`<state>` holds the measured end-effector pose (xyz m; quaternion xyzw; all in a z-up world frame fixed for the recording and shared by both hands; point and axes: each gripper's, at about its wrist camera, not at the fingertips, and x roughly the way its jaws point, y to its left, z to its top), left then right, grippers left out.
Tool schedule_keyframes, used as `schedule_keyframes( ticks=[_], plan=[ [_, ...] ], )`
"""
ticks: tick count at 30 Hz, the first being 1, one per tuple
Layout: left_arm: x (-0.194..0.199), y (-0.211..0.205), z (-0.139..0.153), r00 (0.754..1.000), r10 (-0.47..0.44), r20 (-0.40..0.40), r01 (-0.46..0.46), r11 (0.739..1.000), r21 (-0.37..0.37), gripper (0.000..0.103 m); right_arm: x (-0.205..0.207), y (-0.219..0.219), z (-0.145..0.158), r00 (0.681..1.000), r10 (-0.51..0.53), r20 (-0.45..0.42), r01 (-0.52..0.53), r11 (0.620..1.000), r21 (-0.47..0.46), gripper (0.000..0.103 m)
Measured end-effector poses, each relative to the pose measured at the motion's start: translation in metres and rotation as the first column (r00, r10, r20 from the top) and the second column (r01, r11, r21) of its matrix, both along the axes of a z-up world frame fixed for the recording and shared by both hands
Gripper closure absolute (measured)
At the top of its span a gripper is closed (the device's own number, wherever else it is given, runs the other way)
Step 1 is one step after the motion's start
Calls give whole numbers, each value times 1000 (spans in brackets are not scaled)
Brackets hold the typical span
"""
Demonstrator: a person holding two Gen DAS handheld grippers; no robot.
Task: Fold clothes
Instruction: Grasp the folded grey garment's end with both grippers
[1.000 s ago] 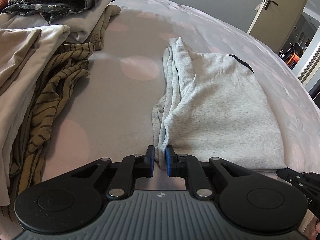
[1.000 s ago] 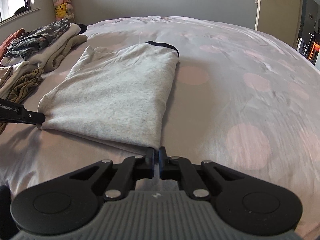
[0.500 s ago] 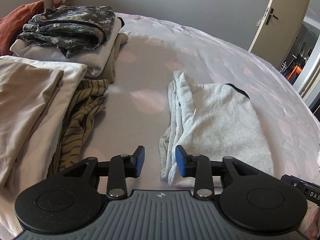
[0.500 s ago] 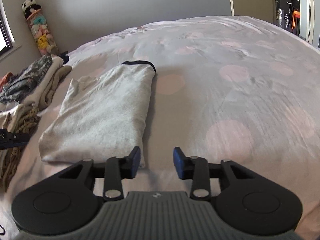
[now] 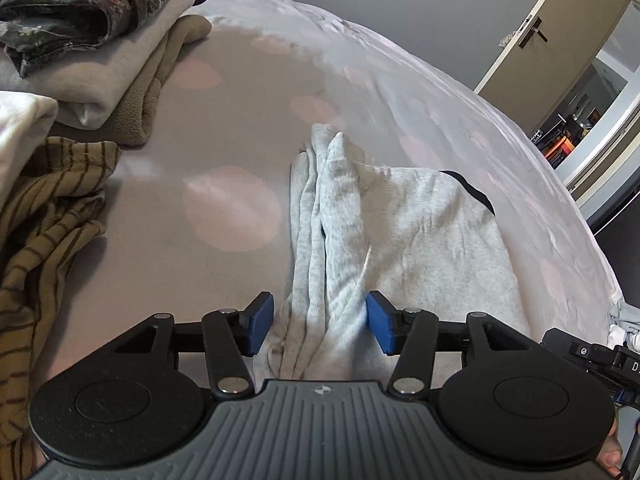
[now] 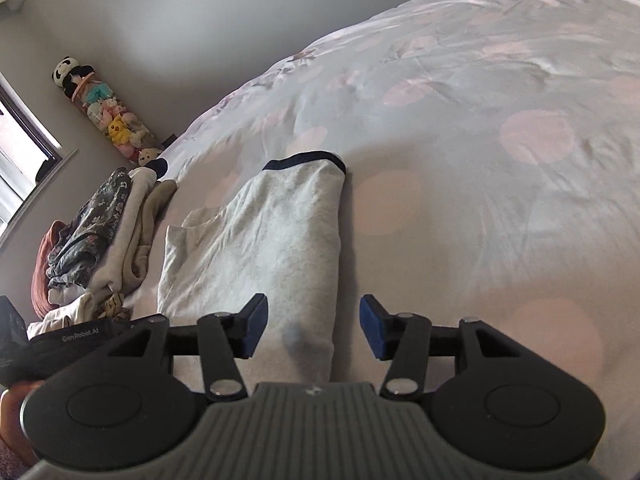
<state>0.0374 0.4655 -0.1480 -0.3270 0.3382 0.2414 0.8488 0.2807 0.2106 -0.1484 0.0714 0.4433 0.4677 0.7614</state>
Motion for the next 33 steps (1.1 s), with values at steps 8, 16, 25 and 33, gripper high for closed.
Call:
schedule_keyframes(
  ticks=[8,16,25,33],
  plan=[
    [34,40,-12,1000,-4,23,5,998,-66,50,42,49,-15,999,20,-38,-20,1000,13,47],
    [62,56,-15,999,-27,26,27,999,-18,52,76,76,-36,991,56,-125,-46,996,83,47],
    [72,61,-15,997,-56,53,56,998,-2,85,107,94,-43,969,110,-221,-88,990,107,86],
    [41,35,29,989,-15,147,2,996,91,91,88,89,7,984,142,-108,-126,982,140,93]
  ],
)
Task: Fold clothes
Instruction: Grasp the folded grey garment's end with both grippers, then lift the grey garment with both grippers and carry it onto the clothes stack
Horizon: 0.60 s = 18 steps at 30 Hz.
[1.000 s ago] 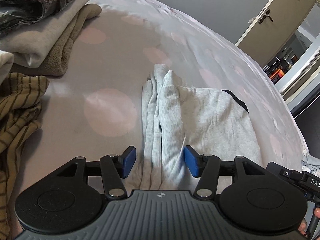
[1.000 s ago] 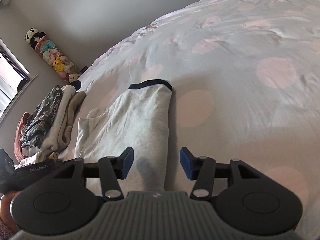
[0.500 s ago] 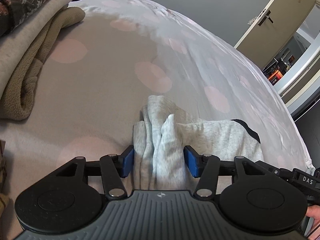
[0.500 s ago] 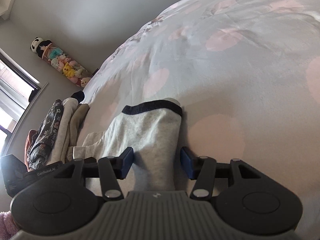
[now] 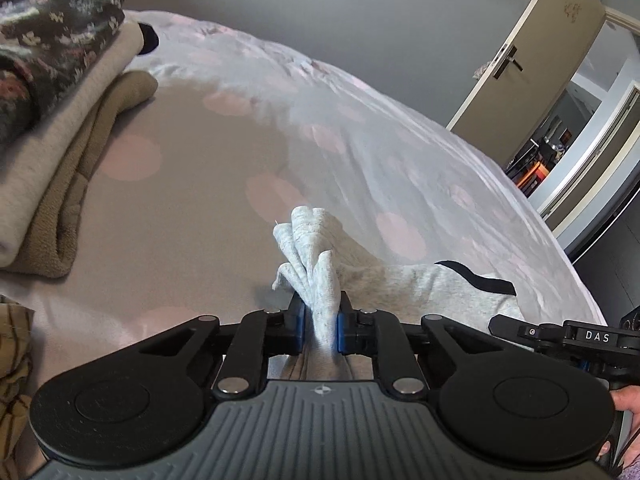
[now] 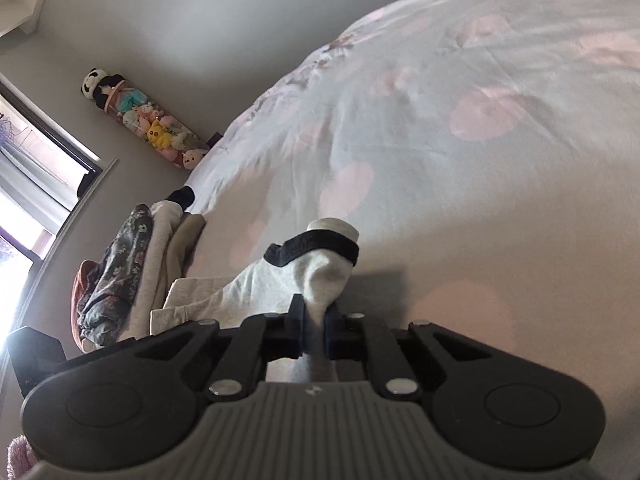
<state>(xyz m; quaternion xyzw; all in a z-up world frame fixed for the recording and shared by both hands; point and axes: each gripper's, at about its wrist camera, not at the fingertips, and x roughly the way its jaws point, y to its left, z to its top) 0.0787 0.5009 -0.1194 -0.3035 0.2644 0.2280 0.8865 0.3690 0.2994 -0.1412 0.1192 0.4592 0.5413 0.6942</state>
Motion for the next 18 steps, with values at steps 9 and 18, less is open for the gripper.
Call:
schedule_keyframes(
  ticks=[9,18],
  plan=[
    [-87,-50,89,992,69,108,-86,983,160,91,-52,-2,91,987,80,142,-100,985,141,94],
    [-182,-80,147,962,220,162,-250,947,201,91,-124,46,168,946,209,246,-267,935,234,95]
  ],
)
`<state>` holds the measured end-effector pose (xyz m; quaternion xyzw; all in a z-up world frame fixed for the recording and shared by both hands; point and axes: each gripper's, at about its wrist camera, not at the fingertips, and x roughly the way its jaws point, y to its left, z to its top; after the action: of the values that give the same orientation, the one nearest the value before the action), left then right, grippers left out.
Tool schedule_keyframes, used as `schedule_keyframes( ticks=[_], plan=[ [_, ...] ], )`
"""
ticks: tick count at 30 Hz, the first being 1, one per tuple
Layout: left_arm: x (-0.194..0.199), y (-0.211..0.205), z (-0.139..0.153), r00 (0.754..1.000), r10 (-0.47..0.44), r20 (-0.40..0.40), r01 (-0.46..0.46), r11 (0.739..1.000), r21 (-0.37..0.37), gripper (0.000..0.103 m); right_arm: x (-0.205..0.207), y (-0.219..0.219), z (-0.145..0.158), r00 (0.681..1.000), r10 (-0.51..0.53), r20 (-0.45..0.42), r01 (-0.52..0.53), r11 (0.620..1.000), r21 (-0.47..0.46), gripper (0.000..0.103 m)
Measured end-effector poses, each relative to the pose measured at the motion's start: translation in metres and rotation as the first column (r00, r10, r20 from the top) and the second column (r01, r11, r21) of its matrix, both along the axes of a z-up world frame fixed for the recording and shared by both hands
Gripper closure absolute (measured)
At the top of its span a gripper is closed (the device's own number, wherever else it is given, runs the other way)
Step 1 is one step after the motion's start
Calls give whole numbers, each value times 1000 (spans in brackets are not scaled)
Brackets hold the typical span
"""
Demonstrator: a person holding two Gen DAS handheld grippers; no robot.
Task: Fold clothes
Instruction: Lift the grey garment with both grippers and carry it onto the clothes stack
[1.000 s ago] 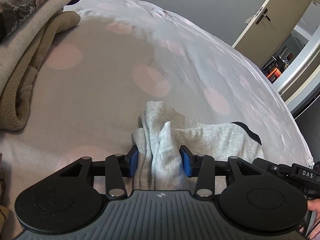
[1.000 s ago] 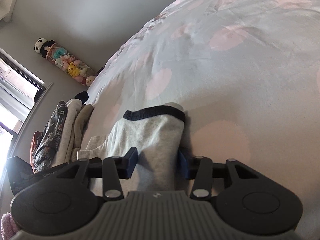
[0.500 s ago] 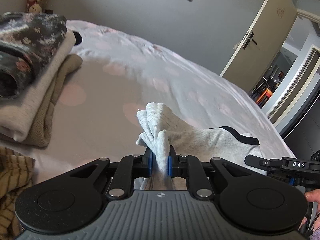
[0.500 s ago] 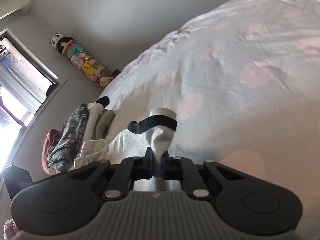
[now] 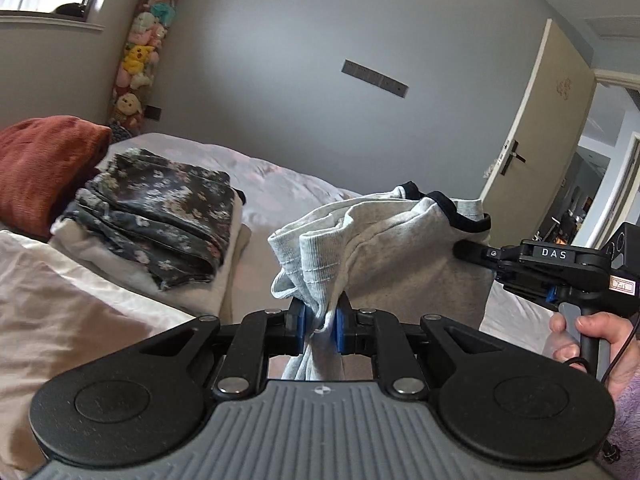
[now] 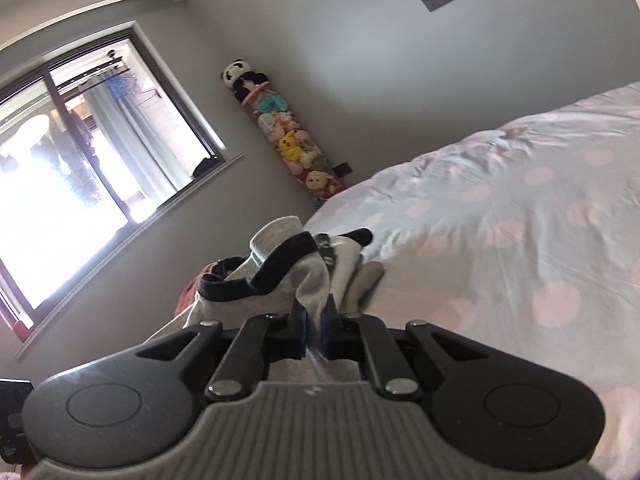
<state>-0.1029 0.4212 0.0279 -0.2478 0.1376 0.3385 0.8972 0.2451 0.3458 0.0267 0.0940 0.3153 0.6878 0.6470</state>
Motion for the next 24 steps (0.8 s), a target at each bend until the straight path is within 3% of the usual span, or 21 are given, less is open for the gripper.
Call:
schedule_keyframes(
  ticks=[6,12,18,24],
  plan=[
    [-62,1,29,992,115,48,-115,993,-4,92,-56,50,47,988,138,65,-140,989,44,95],
    [-115,7,33,966,246,76,-243,969,-54,92,-116,115,63,953,292,81,-293,956,-2,95],
    [-165,25,18,935,353,43,-346,931,-116,92,-194,182,66,881,452,144,-439,892,-110,95],
    [-201,57,-3,903,429,-18,-426,892,-152,92,-265,253,37,802,566,190,-525,820,-230,95]
  ],
)
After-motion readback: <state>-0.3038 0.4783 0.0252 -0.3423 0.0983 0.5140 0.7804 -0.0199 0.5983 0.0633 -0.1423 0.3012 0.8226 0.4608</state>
